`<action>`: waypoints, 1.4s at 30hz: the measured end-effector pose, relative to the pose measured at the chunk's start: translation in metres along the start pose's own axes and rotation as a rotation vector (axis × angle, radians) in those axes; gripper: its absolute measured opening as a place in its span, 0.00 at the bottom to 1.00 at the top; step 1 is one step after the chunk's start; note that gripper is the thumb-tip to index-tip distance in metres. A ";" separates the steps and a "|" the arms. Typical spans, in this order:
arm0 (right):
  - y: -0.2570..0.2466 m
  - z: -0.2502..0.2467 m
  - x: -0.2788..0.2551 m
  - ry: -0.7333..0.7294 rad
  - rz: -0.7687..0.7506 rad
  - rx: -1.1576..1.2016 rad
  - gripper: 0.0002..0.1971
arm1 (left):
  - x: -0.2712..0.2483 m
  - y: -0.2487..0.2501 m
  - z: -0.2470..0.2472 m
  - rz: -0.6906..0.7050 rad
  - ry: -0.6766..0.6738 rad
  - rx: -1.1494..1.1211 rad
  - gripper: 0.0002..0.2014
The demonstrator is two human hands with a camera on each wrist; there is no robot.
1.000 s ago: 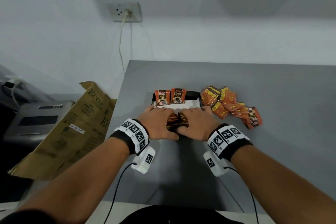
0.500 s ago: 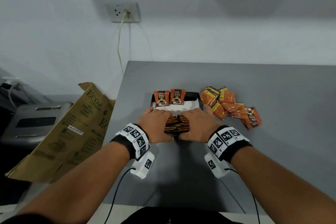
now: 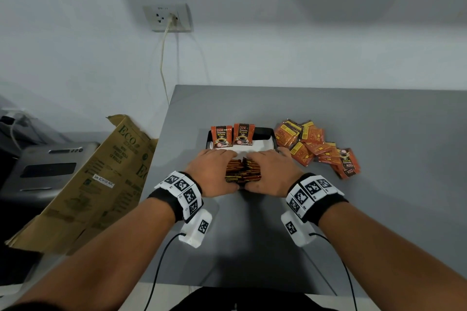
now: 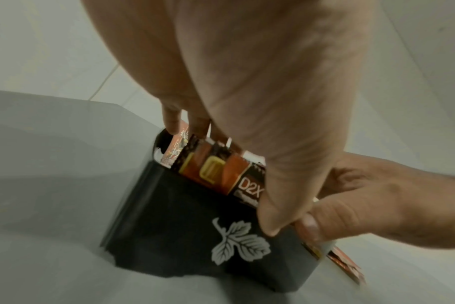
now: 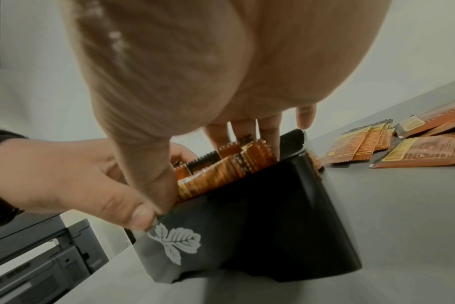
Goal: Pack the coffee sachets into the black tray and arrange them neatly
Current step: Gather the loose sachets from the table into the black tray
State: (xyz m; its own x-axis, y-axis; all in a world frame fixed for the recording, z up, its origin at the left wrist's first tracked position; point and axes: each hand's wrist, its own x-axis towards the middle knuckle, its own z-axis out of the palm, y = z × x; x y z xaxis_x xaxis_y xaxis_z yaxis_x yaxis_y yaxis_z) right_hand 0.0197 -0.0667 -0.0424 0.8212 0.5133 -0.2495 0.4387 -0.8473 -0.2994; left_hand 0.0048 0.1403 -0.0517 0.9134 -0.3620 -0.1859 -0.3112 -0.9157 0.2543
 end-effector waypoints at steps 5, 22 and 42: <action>0.001 0.011 -0.003 -0.002 -0.005 -0.055 0.33 | -0.010 -0.001 0.012 0.041 0.016 0.043 0.32; 0.004 0.010 -0.003 0.093 -0.027 0.028 0.48 | -0.009 0.003 0.002 -0.007 0.062 -0.068 0.45; 0.122 0.020 -0.124 -0.079 0.514 0.062 0.31 | 0.074 0.164 0.008 0.284 0.129 -0.274 0.10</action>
State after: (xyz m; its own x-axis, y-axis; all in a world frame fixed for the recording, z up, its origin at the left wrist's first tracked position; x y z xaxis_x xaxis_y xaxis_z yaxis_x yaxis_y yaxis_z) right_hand -0.0360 -0.2315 -0.0666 0.8936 0.0445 -0.4467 -0.0376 -0.9842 -0.1732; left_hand 0.0192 -0.0381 -0.0311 0.8323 -0.5526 0.0437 -0.4898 -0.6963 0.5247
